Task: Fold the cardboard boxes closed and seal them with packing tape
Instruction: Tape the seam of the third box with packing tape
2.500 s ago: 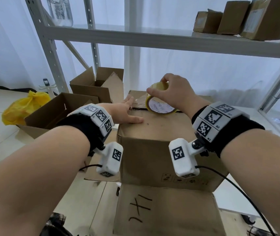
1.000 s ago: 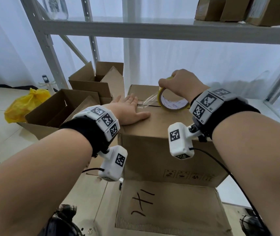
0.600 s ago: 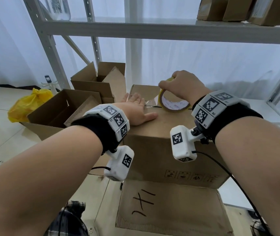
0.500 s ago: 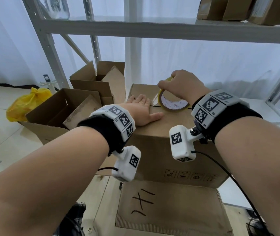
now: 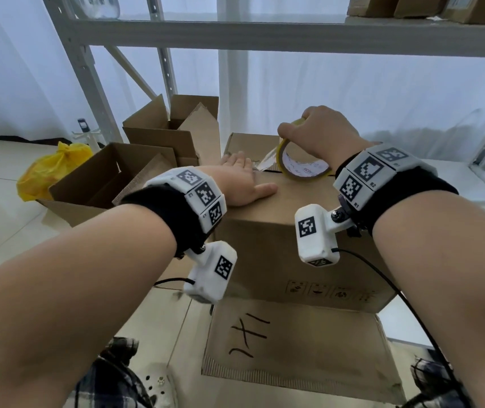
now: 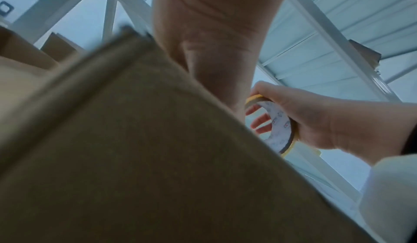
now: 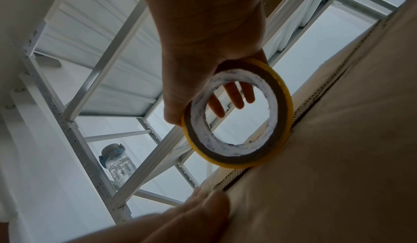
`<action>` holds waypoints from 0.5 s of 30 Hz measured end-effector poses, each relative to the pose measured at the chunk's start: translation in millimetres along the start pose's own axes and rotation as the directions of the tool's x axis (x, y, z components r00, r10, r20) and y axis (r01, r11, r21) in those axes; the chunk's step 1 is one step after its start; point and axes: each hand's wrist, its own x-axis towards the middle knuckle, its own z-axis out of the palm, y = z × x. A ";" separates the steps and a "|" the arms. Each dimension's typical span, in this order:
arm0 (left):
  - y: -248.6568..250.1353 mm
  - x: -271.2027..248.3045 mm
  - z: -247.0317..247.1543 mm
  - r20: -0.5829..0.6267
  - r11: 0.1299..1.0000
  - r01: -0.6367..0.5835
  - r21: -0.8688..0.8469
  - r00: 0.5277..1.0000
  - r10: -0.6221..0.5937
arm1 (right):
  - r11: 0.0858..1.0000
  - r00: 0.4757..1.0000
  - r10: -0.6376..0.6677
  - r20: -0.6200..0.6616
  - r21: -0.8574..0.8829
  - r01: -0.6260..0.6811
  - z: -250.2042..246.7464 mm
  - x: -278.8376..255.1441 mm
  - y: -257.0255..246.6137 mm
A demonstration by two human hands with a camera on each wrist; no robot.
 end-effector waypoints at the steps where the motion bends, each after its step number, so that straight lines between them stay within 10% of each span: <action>1: 4.3 3.3 0.2 -0.001 1.000 -0.015 0.001 1.000 0.015 | 1.000 1.000 -0.018 -0.014 -0.006 0.018 1.2 -0.3 0.7; 15: -0.1 7.8 2.7 -0.021 0.992 -0.085 -0.090 0.996 0.083 | 0.974 0.993 -0.108 0.043 -0.195 0.114 -22.6 4.3 14.2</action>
